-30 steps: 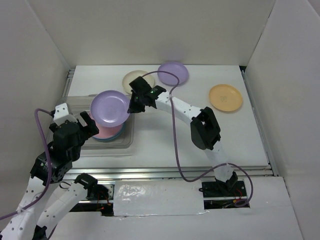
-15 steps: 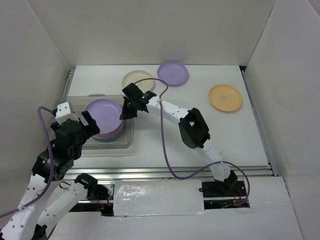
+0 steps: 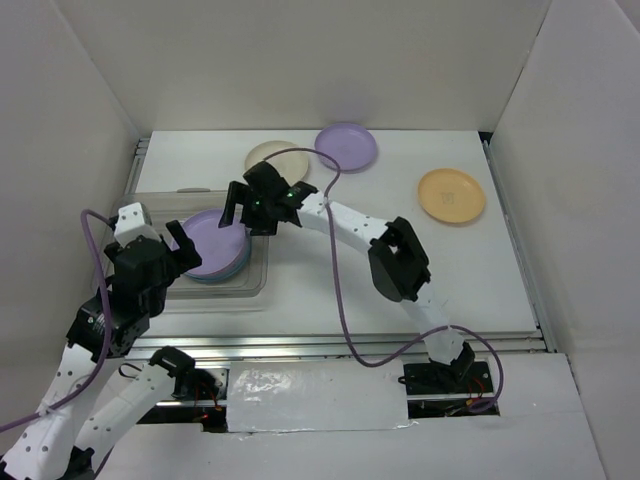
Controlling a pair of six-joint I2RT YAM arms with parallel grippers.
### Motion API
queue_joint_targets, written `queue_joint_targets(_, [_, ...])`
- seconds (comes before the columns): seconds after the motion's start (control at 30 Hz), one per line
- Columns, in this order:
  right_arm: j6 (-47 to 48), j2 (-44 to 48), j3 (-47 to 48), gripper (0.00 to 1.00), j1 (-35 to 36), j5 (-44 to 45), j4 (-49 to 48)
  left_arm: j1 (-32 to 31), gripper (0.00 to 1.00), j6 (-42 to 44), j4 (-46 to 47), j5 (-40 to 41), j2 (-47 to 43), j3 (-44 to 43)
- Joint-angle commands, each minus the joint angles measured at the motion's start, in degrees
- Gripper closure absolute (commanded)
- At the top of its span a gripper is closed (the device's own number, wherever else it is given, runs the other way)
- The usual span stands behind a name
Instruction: Place the plates into the plastic bin on the countertop
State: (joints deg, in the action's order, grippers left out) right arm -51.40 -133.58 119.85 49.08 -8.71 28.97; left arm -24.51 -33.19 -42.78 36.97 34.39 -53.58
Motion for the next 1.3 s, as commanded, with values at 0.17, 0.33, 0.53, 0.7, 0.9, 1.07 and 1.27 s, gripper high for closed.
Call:
queue_joint_targets(0.17, [3.58, 27.55, -21.29, 0.00, -1.87, 6.77, -12.09, 0.17, 0.01, -0.38, 1.30, 1.96, -2.22, -0.47])
queue_joint_targets(0.33, [7.97, 34.17, -26.25, 0.00, -5.04, 11.58, -6.06, 0.17, 0.01, -0.30, 1.48, 2.32, -2.75, -0.38])
queue_joint_targets(0.53, [10.00, 44.43, -37.54, 0.00, -9.26, 24.96, 0.65, 0.17, 0.01, -0.47, 1.65, 2.67, -0.65, -0.38])
queue_joint_targets(0.7, [9.47, 52.36, -49.35, 0.00, -17.15, 22.34, -2.16, 0.17, 0.01, -0.39, 1.39, 2.14, 0.94, -0.65])
queue_joint_targets(0.9, [8.69, 60.96, -57.78, 0.00, -26.81, 21.98, -1.55, 0.17, 0.01, -0.47, 1.57, 2.40, -0.29, -0.56])
queue_joint_targets(1.07, [5.43, 64.75, -63.42, 0.00, -39.91, 19.96, -0.93, 0.17, 0.01, -0.65, 0.86, 2.05, -0.20, -0.73])
queue_joint_targets(1.27, [8.59, 67.66, -67.90, 0.00, -58.46, 17.59, 1.18, 0.17, 0.01, -0.30, 1.04, 0.48, 0.06, -0.82])
